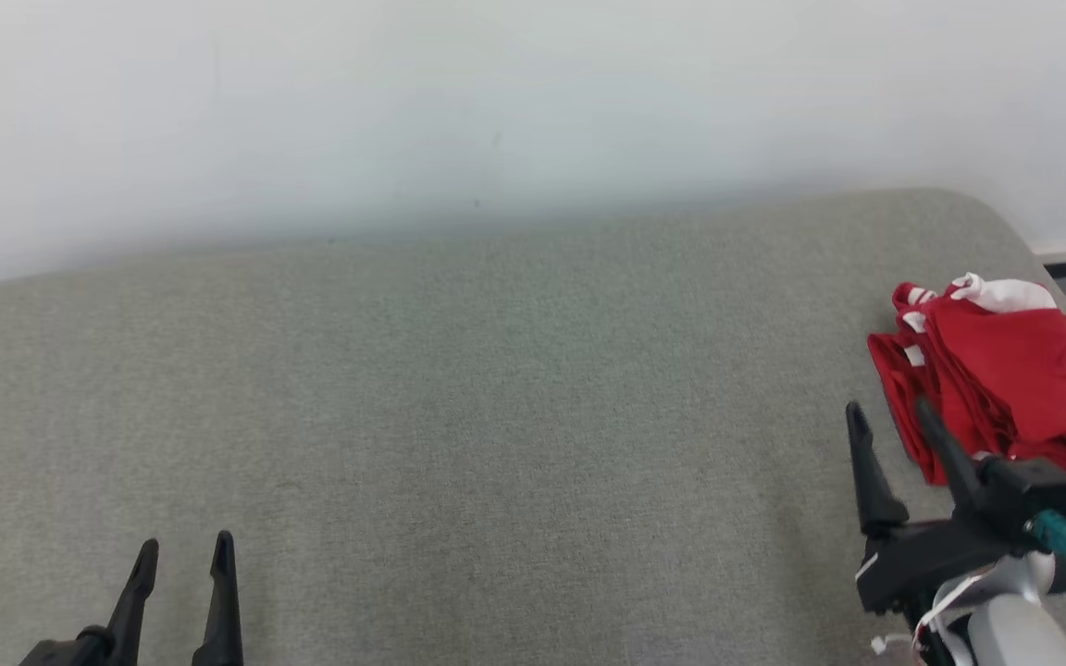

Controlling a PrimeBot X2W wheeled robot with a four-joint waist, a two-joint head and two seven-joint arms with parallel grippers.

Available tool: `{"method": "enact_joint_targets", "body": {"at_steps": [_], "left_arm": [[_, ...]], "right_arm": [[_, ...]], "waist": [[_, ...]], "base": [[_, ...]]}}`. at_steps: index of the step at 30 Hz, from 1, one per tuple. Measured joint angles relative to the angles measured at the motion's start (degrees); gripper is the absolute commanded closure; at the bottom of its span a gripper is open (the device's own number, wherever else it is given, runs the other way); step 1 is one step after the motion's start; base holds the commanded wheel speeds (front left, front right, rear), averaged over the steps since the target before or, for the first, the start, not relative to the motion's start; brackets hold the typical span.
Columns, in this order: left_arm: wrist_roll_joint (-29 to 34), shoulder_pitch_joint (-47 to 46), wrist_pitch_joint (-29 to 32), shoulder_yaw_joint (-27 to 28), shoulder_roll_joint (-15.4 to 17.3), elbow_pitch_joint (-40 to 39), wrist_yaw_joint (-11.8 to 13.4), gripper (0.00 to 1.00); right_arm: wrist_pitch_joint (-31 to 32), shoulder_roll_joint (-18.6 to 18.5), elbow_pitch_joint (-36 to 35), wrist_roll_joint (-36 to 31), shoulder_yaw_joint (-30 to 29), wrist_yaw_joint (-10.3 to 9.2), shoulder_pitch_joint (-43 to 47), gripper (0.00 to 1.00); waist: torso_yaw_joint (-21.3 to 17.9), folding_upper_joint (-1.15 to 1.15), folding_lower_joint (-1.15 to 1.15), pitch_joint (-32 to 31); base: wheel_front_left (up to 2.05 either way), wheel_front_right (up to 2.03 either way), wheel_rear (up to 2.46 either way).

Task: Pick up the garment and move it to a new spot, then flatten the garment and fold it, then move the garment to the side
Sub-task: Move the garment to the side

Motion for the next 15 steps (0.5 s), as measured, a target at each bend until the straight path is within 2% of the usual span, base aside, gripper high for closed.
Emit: {"method": "enact_joint_targets", "body": {"at_steps": [7,15], "left_arm": [[0.11,2.47,0.00,1.26,-0.25,0.75,0.00,0.00],[0.44,3.63,0.00,1.30,-0.75,1.15,0.00,0.00]], "right_arm": [[-0.63,3.78,-0.86,-1.74,-2.68,0.00,5.22,0.00],[0.10,4.92,-1.45,-3.09,-3.91,0.00,8.29,0.00]], "waist": [[1.93,0.00,0.01,-2.87],[2.69,0.00,0.01,-4.23]], "base": [[0.00,0.00,0.00],[0.00,0.00,0.00]]}}
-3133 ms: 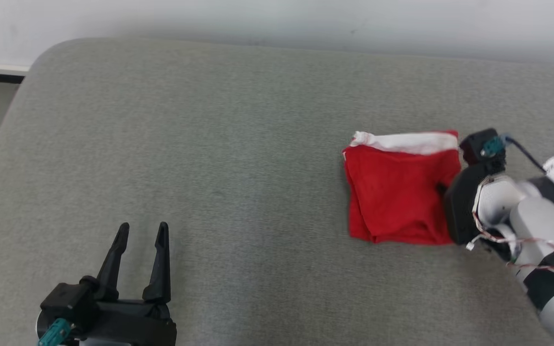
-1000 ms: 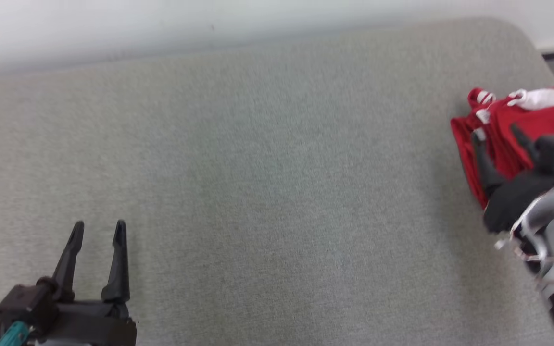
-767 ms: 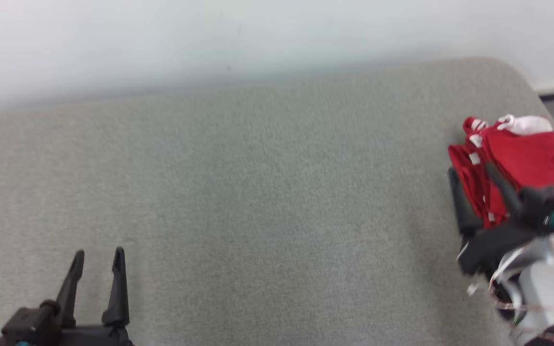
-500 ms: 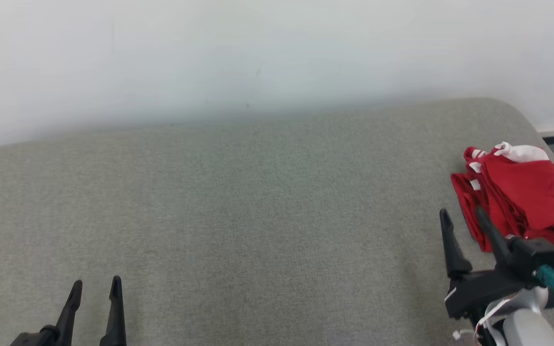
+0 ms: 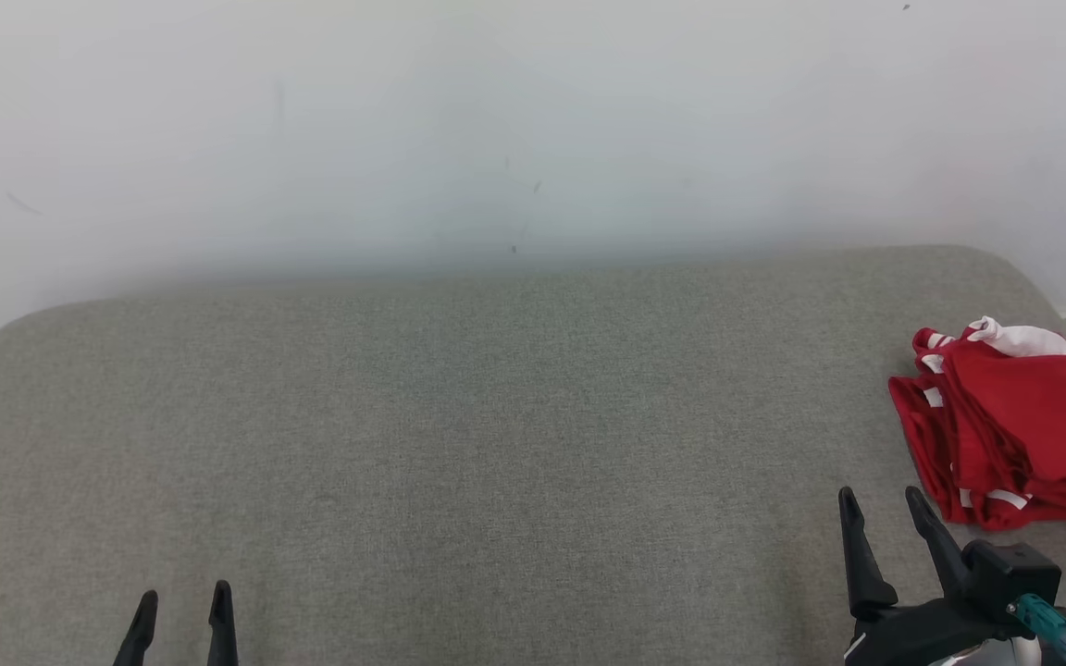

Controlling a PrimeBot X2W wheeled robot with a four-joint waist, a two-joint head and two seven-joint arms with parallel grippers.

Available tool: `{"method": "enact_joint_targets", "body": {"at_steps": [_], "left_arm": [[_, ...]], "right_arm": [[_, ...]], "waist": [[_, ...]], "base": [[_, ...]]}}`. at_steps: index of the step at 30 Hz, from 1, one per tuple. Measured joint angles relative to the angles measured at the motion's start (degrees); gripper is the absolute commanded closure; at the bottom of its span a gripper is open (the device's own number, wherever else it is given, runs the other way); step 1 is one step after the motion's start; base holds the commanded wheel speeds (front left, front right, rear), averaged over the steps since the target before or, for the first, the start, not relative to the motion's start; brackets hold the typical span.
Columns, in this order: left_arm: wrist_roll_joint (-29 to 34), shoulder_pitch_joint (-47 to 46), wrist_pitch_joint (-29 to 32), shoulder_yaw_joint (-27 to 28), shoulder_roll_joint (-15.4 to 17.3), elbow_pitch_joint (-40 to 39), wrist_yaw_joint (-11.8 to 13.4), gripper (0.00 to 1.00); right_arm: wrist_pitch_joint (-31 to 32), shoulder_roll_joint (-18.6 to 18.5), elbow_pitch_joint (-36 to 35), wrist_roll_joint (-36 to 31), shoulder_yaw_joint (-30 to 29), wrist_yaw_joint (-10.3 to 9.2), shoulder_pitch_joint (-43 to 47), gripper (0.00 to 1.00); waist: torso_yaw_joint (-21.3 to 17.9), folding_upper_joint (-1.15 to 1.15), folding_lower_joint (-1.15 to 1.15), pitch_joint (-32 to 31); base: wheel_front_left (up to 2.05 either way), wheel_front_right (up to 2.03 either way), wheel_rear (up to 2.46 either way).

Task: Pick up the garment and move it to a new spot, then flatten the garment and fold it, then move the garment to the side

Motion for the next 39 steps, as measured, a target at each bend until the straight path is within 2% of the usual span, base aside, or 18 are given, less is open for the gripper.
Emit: {"method": "enact_joint_targets", "body": {"at_steps": [33,34,39], "left_arm": [[-0.87,1.03,0.00,-0.96,0.01,0.13,0.00,0.00],[-0.93,1.03,0.00,-1.01,0.01,0.23,0.00,1.00],[-1.02,1.40,0.08,-1.31,-0.75,2.43,-0.01,1.00]], "right_arm": [[1.65,0.79,-2.80,-1.00,0.01,0.00,1.97,0.00],[1.68,0.79,-2.80,-1.00,0.03,0.00,1.97,1.00],[1.83,1.07,-0.69,-0.98,0.08,0.01,3.71,1.00]], "waist": [[0.73,0.01,0.01,-1.44],[0.73,0.01,0.01,-1.44],[0.73,0.01,0.01,-1.44]], "base": [[0.00,0.00,0.00],[0.00,0.00,0.00],[0.00,0.00,0.00]]}}
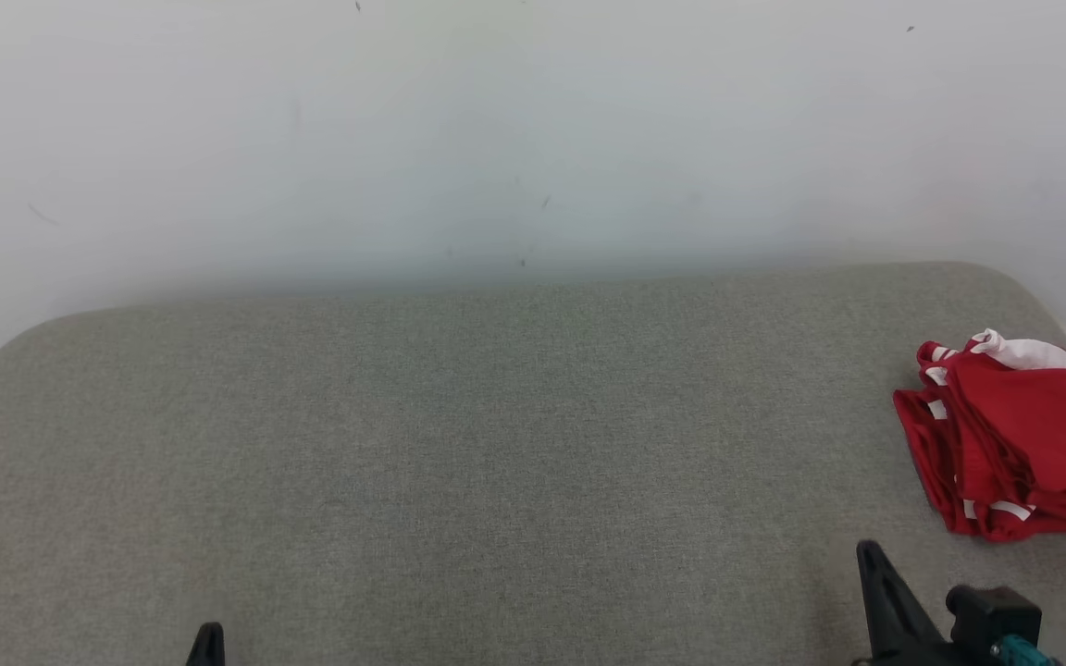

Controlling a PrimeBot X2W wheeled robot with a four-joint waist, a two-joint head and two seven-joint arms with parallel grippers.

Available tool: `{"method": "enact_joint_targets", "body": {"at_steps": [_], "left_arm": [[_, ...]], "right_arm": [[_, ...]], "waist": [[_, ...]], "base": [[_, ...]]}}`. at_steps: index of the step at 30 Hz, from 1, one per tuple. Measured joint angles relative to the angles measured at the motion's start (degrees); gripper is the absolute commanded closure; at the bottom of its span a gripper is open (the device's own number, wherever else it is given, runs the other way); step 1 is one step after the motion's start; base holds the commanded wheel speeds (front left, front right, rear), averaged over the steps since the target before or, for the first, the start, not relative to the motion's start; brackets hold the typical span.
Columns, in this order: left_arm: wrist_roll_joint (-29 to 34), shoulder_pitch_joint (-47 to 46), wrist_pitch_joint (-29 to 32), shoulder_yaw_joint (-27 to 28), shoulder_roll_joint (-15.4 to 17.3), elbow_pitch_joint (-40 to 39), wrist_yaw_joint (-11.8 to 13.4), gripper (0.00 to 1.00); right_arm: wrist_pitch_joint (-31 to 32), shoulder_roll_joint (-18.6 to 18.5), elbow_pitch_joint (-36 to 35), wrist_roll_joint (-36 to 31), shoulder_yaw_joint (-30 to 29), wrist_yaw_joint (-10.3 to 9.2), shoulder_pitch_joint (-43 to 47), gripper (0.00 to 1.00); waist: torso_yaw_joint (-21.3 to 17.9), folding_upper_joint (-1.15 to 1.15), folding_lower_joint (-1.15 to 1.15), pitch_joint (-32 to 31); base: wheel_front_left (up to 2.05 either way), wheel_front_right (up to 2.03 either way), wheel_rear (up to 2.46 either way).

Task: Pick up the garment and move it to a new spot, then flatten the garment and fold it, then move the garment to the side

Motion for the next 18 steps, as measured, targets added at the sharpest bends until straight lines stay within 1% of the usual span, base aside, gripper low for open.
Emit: {"method": "enact_joint_targets", "body": {"at_steps": [3,18], "left_arm": [[-0.82,0.49,0.52,-0.07,-0.36,1.18,0.00,1.00],[-15.91,-0.98,4.71,0.16,-0.48,1.15,0.00,1.00]], "right_arm": [[0.57,0.21,1.19,1.02,-0.14,0.00,1.19,1.00],[3.54,0.73,-0.53,16.51,-1.49,0.00,0.82,1.00]], "waist": [[0.00,0.00,0.00,0.06],[0.00,0.00,0.00,0.69]], "base": [[0.00,0.00,0.00],[0.00,0.00,0.00]]}}
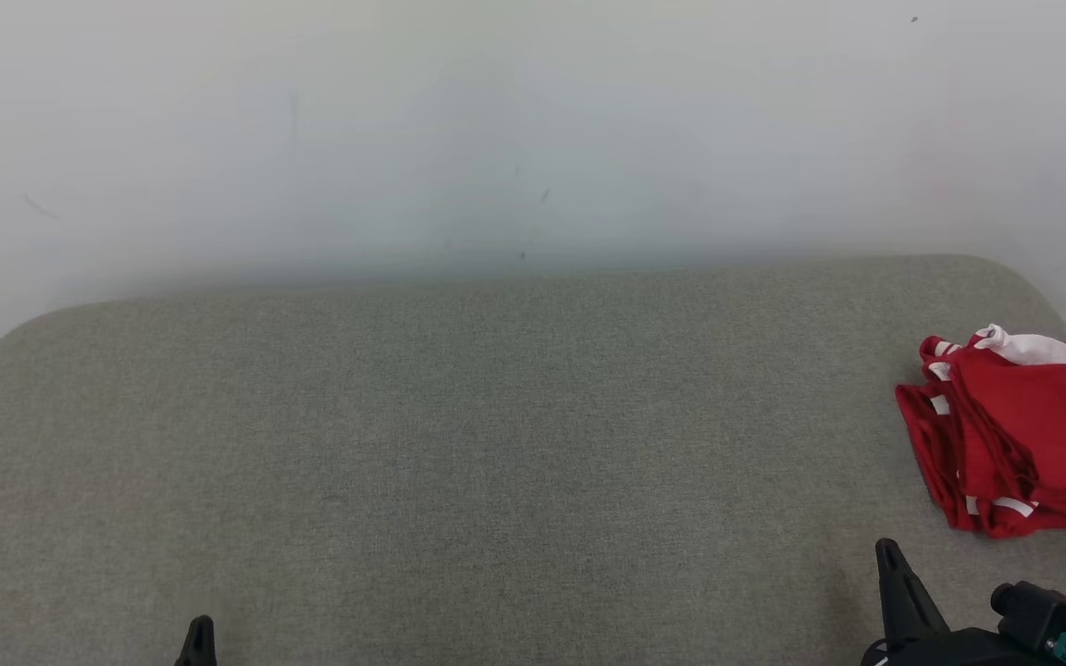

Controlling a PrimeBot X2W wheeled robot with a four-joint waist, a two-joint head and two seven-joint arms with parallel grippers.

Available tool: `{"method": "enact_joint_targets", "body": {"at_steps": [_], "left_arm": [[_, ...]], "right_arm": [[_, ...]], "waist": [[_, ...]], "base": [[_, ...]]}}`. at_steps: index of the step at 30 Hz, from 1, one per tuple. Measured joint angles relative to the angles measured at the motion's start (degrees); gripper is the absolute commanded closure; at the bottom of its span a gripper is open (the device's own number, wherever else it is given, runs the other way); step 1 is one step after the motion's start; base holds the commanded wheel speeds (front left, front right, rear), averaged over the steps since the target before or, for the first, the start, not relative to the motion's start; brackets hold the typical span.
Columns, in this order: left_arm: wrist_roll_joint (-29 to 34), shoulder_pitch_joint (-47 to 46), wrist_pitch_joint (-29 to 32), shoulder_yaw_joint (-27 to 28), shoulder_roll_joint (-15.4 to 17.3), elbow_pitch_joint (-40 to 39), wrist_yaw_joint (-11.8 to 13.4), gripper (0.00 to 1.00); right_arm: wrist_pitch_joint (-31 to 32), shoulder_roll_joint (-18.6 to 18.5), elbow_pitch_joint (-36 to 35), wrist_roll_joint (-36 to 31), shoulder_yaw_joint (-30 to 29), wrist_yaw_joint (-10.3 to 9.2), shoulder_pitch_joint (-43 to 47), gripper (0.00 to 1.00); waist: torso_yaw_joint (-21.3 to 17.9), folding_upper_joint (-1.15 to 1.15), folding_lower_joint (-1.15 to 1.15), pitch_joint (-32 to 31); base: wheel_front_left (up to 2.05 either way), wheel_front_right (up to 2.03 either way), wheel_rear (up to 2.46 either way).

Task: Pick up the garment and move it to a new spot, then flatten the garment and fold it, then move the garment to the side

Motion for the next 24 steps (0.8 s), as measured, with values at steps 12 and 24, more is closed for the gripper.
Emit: {"method": "enact_joint_targets", "body": {"at_steps": [12,24], "left_arm": [[-10.34,-1.98,2.77,0.14,-0.20,-0.24,0.00,1.00],[-19.72,-3.35,5.25,0.37,-0.35,-0.35,0.01,1.00]], "right_arm": [[2.23,0.35,-1.23,10.74,-0.88,0.00,-0.42,1.00],[4.02,0.67,-2.32,19.91,-1.74,0.00,-1.14,1.00]], "waist": [[0.01,0.00,0.00,0.49],[0.01,0.00,0.00,0.98]], "base": [[0.00,0.00,0.00],[0.00,0.00,0.00]]}}
